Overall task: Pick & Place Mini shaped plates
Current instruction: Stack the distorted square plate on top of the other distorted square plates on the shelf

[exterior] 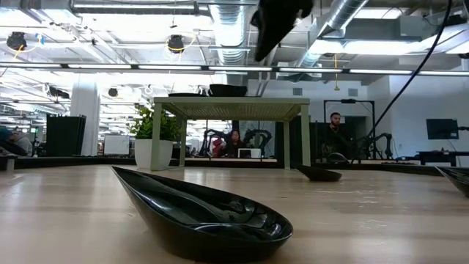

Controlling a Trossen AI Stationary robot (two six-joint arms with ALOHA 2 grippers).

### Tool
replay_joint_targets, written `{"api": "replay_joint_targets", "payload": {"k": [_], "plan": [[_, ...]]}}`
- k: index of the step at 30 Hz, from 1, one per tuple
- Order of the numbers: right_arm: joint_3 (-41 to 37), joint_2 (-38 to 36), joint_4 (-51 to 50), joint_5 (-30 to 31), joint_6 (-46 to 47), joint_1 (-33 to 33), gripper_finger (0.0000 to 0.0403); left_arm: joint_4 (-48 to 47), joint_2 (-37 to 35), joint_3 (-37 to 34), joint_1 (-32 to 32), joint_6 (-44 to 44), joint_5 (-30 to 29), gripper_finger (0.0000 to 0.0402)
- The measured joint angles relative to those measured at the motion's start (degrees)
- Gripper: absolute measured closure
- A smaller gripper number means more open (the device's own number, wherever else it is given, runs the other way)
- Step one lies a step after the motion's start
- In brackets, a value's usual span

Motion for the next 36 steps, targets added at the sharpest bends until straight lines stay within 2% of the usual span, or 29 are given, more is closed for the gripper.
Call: {"api": "replay_joint_targets", "payload": {"k": [6, 11, 16, 20, 25, 28, 33, 36], "plan": [[0.0, -0.2, -12.0, 0.0, 13.3, 7.4, 0.0323, 0.1, 0.0, -3.0, 0.0, -0.9, 0.0, 0.0325], [0.0, -0.2, -15.9, -0.3, 23.6, 13.8, 0.0324, 0.2, -0.1, -6.2, 0.0, -2.9, 0.0, 0.0325], [0.0, -0.2, -15.6, -4.4, 30.2, 21.9, 0.0324, 0.9, -0.1, -9.5, 0.0, -3.1, 0.0, 0.0325], [-0.1, -0.2, -15.6, -4.6, 39.9, 29.6, 0.0324, 3.1, -0.2, -12.6, -0.1, -5.2, 0.0, 0.0325], [-1.6, -0.2, -15.1, -1.8, 54.6, 39.8, 0.0324, 20.1, 0.6, -19.9, -1.8, -5.4, 0.0, 0.0325], [-4.8, -0.2, -14.7, 0.0, 59.4, 44.9, 0.0324, 26.5, 1.5, -22.3, -2.8, -5.8, 1.0, 0.0325], [-12.8, -0.2, -9.2, -0.7, 62.0, 48.5, 0.0324, 27.0, 3.7, -22.5, -3.3, -6.0, 4.1, 0.0325], [-16.5, -0.2, -3.4, -5.3, 63.6, 48.3, 0.0324, 26.8, 6.4, -22.5, -4.0, -6.0, 4.4, 0.0325]]}}
